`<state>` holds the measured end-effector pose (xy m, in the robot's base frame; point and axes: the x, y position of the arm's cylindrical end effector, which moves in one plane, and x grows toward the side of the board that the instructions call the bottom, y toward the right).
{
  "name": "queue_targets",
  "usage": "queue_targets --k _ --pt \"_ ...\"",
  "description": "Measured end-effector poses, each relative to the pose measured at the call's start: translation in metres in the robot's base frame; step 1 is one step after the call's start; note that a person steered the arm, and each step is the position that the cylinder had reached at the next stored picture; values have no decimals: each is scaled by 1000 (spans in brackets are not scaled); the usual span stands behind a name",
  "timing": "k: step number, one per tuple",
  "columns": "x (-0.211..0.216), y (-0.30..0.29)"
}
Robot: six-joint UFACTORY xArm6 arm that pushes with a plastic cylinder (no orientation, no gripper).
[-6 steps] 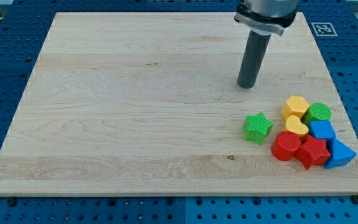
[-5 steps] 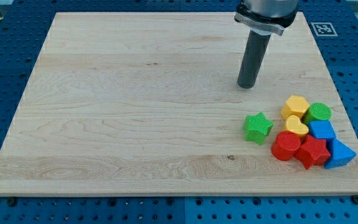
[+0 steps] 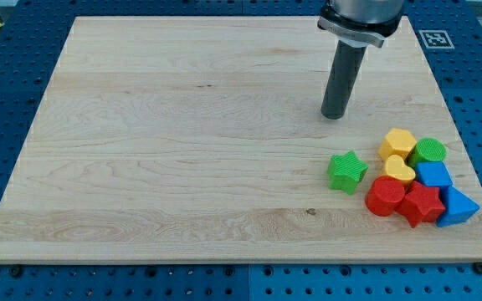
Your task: Move your arm towards bottom right
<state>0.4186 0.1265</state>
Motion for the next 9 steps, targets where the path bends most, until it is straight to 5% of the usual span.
queue_targets --k 5,7,9 --pt "15 0" --pt "17 -44" --pt "107 -73"
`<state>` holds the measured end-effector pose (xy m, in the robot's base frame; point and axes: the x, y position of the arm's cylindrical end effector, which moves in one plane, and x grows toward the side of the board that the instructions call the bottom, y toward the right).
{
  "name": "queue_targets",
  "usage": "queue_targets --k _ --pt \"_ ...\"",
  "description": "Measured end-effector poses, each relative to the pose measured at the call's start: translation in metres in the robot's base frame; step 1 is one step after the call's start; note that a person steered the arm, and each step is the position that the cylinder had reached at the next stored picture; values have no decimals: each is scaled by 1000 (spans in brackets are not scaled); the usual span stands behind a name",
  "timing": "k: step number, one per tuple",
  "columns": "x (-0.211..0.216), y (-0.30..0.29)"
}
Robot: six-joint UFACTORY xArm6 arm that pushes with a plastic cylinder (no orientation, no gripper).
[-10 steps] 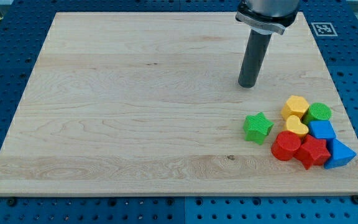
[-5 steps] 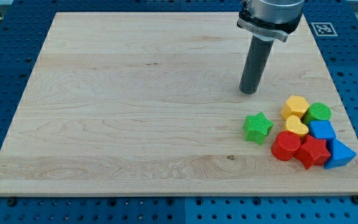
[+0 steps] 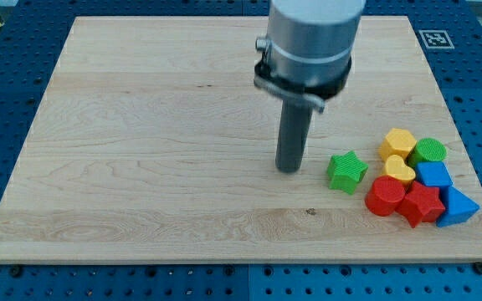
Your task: Move your arm towards bottom right
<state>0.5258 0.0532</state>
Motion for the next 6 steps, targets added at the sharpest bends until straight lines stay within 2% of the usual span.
queue_targets --k 1,2,3,6 --pt "65 6" --pt "92 26" --pt "93 47" --pt "92 163"
